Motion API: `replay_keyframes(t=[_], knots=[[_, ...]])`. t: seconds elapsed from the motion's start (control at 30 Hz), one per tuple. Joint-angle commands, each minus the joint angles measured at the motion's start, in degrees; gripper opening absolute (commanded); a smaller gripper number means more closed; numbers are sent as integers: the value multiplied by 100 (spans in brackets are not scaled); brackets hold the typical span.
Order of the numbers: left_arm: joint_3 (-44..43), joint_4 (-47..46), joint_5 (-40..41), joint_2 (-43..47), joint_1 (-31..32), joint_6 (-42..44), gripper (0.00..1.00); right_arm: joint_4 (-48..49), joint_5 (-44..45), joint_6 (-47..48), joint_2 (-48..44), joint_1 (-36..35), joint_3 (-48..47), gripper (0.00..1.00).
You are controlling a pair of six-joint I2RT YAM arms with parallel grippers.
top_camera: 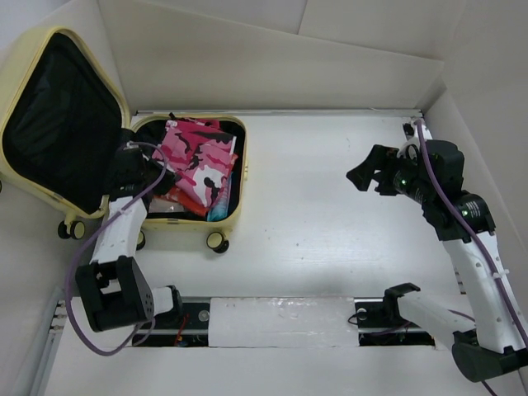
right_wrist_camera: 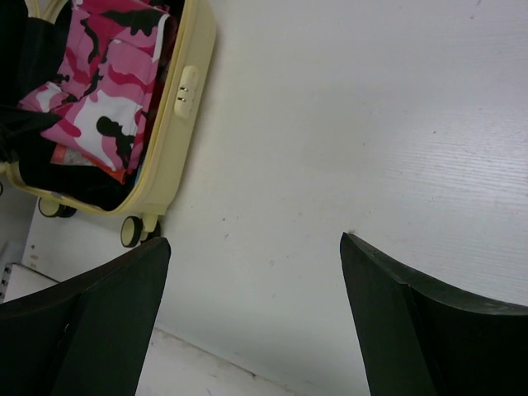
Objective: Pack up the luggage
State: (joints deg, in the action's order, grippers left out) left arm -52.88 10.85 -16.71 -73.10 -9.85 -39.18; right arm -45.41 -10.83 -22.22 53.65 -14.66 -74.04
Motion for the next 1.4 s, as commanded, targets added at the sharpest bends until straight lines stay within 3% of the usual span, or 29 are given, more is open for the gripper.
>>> replay_keyframes(t=[0.0,0.37,0.43,0.47,0.57,0.6,0.63,0.7,0.73,0.77,0.83,0.87,1.0,1.07,1.13,1.27,1.37], knots=[[199,-137,80,524,-17,-221,0,287,-86,104,-56,24,39,90],[155,1304,1161,833,-17,-55,0,340,-191,104,-56,24,92,90],[208,1577,1310,833,-17,-55,21,340,-253,104,-56,24,144,90],[208,1665,1519,833,-17,-107,37,340,-349,104,-56,24,144,90],[69,1666,1662,1314,-17,-108,65,401,-525,104,-4,-28,267,90],[-19,1666,1662,1568,-17,-108,74,401,-525,104,-3,-29,267,90],[-168,1779,1662,1571,-17,-108,74,401,-525,104,-3,-29,328,90],[-652,1964,1924,1571,254,-239,66,401,-578,104,-3,-29,382,90],[-653,1965,1926,1667,507,-239,49,401,-578,104,-3,-29,382,90],[-653,1686,1926,1728,580,-309,39,462,-639,104,49,-81,442,90],[-382,1255,1445,1791,580,-572,24,515,-692,104,49,-81,443,80],[-224,713,1216,1791,580,-669,18,515,-745,104,110,-81,495,74],[252,-20,467,957,580,-1092,3,577,-798,165,164,-204,557,23],[427,-22,860,571,580,-1153,0,577,-736,227,164,-265,628,14],[786,-74,1274,438,580,-1101,0,577,-684,288,164,-266,689,12],[1500,-523,522,121,361,-1513,0,524,-631,288,-12,-319,803,12],[1152,-374,764,383,606,-1567,0,524,-762,288,-12,-319,803,14]])
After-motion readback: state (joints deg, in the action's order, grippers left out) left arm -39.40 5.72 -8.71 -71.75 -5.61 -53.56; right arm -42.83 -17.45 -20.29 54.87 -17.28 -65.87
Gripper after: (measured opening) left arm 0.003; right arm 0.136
